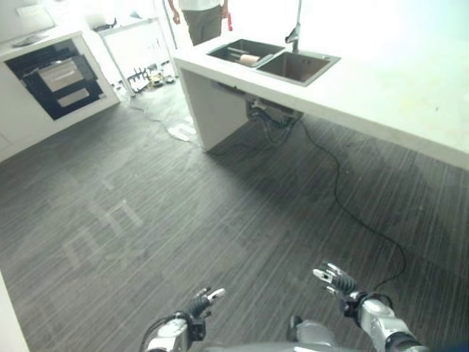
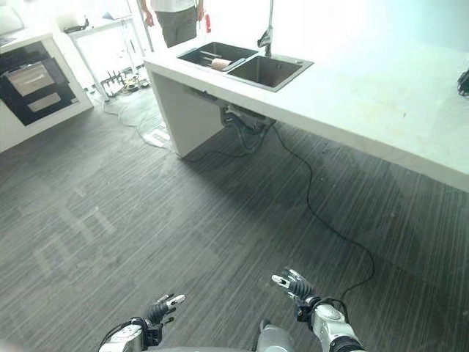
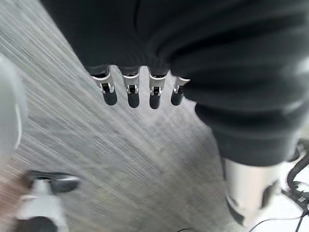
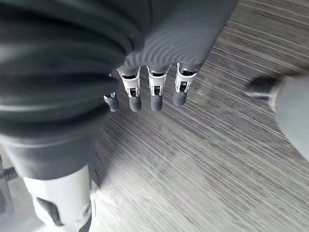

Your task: Place the dishes in the dishwasher.

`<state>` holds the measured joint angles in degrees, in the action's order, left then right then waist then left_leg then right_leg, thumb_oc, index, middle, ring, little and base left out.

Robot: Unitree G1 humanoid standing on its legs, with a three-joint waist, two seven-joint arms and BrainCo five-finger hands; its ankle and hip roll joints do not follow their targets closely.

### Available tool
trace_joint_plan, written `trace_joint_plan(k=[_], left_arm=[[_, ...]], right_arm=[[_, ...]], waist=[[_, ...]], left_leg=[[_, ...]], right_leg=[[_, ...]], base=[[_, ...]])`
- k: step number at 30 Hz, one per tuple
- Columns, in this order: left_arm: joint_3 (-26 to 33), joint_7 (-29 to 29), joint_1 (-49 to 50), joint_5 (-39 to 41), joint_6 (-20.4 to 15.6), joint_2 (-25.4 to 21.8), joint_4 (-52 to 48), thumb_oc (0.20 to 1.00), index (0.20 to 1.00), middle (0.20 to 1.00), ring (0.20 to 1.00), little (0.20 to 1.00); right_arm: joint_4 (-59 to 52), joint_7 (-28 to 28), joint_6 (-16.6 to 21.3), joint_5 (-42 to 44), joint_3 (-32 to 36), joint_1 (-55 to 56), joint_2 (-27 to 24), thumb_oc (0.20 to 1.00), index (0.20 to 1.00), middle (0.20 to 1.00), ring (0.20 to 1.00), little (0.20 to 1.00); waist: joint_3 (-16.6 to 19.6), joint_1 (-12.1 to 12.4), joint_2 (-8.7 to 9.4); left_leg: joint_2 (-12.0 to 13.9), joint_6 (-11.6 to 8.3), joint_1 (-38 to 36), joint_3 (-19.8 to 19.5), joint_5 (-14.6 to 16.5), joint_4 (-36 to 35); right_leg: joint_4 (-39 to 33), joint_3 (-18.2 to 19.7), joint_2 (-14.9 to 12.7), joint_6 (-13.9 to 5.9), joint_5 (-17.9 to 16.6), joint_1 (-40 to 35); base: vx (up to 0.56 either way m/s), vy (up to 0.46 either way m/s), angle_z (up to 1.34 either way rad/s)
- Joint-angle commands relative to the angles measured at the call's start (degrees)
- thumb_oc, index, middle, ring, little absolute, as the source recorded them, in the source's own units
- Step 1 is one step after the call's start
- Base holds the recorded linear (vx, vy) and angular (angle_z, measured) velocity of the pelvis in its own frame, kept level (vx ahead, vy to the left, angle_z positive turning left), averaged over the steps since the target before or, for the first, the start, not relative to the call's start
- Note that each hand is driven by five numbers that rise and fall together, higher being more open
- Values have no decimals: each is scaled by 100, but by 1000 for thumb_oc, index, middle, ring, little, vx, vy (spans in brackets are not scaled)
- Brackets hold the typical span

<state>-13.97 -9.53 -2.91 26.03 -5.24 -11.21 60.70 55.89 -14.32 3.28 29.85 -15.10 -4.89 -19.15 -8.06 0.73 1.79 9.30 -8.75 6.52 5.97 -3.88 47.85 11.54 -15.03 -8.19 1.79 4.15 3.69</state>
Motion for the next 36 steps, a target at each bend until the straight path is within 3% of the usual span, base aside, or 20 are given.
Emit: trace_joint_plan(k=[1,2,4,5,8,10,11,14,16,17,19,23,24,25,27,28,31,32,35,36], left_arm=[[-362,-46,-215,98,-175,-160,-327,1000,1000,1000,1000,1000],[-369,-34,-216,116,-163,-159,-350,1000,1000,1000,1000,1000],[-410,-33,-190,144,-168,-164,-405,1000,1000,1000,1000,1000],[-425,-74,-116,92,-210,-172,-461,1000,1000,1000,1000,1000],[-421,-114,-18,75,-231,-187,-554,1000,1000,1000,1000,1000],[-402,-142,16,73,-224,-197,-590,1000,1000,1000,1000,1000],[-376,-203,45,41,-233,-192,-611,1000,1000,1000,1000,1000],[-424,-174,45,-17,-220,-207,-586,1000,1000,1000,1000,1000],[-441,-186,16,-31,-207,-236,-576,1000,1000,1000,1000,1000],[-505,-208,-93,-105,-121,-293,-610,1000,1000,1000,1000,1000],[-597,-195,-156,-175,-100,-325,-652,1000,1000,1000,1000,1000],[-687,-110,-182,-162,-75,-383,-696,1000,1000,1000,1000,1000],[-701,-102,-198,-120,-81,-405,-701,1000,1000,1000,1000,1000],[-646,-151,-300,-50,59,-492,-819,1000,1000,1000,1000,1000],[-551,-197,-364,-101,232,-549,-1005,1000,1000,1000,1000,1000],[-516,-202,-380,-124,317,-598,-1116,1000,1000,1000,1000,1000],[-527,-189,-387,-72,342,-640,-1133,1000,1000,1000,1000,1000],[-526,-236,-351,-93,274,-663,-1070,1000,1000,1000,1000,1000],[-511,-309,-225,-197,163,-653,-1045,1000,1000,1000,1000,1000],[-515,-354,-117,-316,89,-620,-1016,1000,1000,1000,1000,1000]], right_arm=[[-312,-15,177,-72,0,42,-25,1000,1000,1000,1000,1000],[-339,10,167,-70,-3,54,-14,1000,1000,1000,1000,1000],[-352,80,208,-61,-39,126,58,1000,1000,1000,1000,1000],[-255,67,317,-40,-56,175,95,1000,1000,1000,1000,1000],[-172,25,393,-46,-45,232,94,1000,1000,1000,1000,1000],[-154,4,416,-54,-29,263,78,1000,1000,1000,1000,1000],[-101,-5,433,-84,-18,285,67,1000,1000,1000,1000,1000],[116,31,428,-40,-26,222,162,1000,1000,1000,1000,1000],[132,20,402,12,-6,216,166,1000,1000,1000,1000,1000],[104,43,382,5,49,254,199,1000,1000,1000,1000,1000],[27,144,401,48,66,320,256,1000,1000,1000,1000,1000],[-26,204,406,121,116,435,335,1000,1000,1000,1000,1000],[0,185,450,93,113,426,360,1000,1000,1000,1000,1000],[-67,206,508,19,60,416,373,1000,1000,1000,1000,1000],[-285,236,437,76,51,456,312,1000,1000,1000,1000,1000],[-485,268,385,102,42,522,268,1000,1000,1000,1000,1000],[-573,256,362,73,44,564,265,1000,1000,1000,1000,1000],[-517,194,403,56,79,576,284,1000,1000,1000,1000,1000],[-474,181,416,39,115,584,324,1000,1000,1000,1000,1000],[-452,181,384,151,169,588,289,1000,1000,1000,1000,1000]], waist=[[-58,65,-69],[-63,74,-80],[-91,183,-161],[-109,306,-233],[-136,378,-281],[-144,381,-290],[-129,344,-264],[-37,459,-173],[-6,472,-128],[78,456,-10],[115,405,40],[135,326,41],[100,259,40],[8,132,-64],[-90,45,-100],[-132,-35,-84],[-221,-161,-6],[-293,-208,82],[-341,-181,110],[-325,-142,122]], left_leg=[[-236,395,-116,800,330,-2371],[-239,393,-117,830,311,-2614],[-203,326,-65,790,69,-3855],[-29,225,44,673,-376,-4496],[172,153,155,759,-703,-4801],[240,147,177,906,-741,-4822],[246,146,107,1230,-639,-4731],[-79,433,121,1267,-218,-4402],[-207,553,112,1291,-91,-4349],[-582,843,11,1394,94,-4404],[-881,1095,-98,1442,273,-4470],[-1123,1387,-338,1482,565,-4523],[-1133,1384,-413,1461,612,-4519],[-1000,1284,-484,1377,554,-4460],[-1010,1130,-712,1090,579,-4481],[-1025,1064,-839,921,649,-4504],[-1103,1071,-1015,830,859,-4466],[-1153,1079,-1199,810,1158,-4369],[-1152,1095,-1352,825,1419,-4196],[-1159,1115,-1358,858,1515,-3936]], right_leg=[[-412,-101,89,-521,-143,-576],[-431,-83,97,-544,-136,-616],[-513,68,162,-678,-103,-781],[-572,165,242,-703,-38,-934],[-582,140,267,-690,59,-1082],[-551,70,249,-687,119,-1122],[-417,-110,157,-725,358,-1252],[62,-161,28,-746,880,-1515],[252,-135,-2,-796,894,-1554],[948,-29,-75,-1057,517,-1528],[1892,79,-134,-1338,81,-1300],[3204,173,-377,-1500,-509,-566],[3084,219,-241,-1476,-420,-379],[2476,233,145,-1270,-295,-21],[1574,187,93,-1185,-276,171],[834,284,-8,-1230,-567,430],[364,396,-237,-1399,-1107,746],[49,361,-567,-1544,-1653,1142],[-72,170,-803,-1591,-1830,1241],[-1,-43,-847,-1498,-1573,1038]], base=[[325,168,-15],[299,183,-22],[403,223,-5],[366,193,-8],[283,173,-16],[265,200,-19],[478,388,-7],[540,475,16],[298,327,1],[279,376,6],[274,389,24],[204,270,42],[225,122,14],[280,23,28],[287,-29,49],[197,-50,43],[283,-63,33],[345,-78,37],[413,-53,25],[450,-26,20]])
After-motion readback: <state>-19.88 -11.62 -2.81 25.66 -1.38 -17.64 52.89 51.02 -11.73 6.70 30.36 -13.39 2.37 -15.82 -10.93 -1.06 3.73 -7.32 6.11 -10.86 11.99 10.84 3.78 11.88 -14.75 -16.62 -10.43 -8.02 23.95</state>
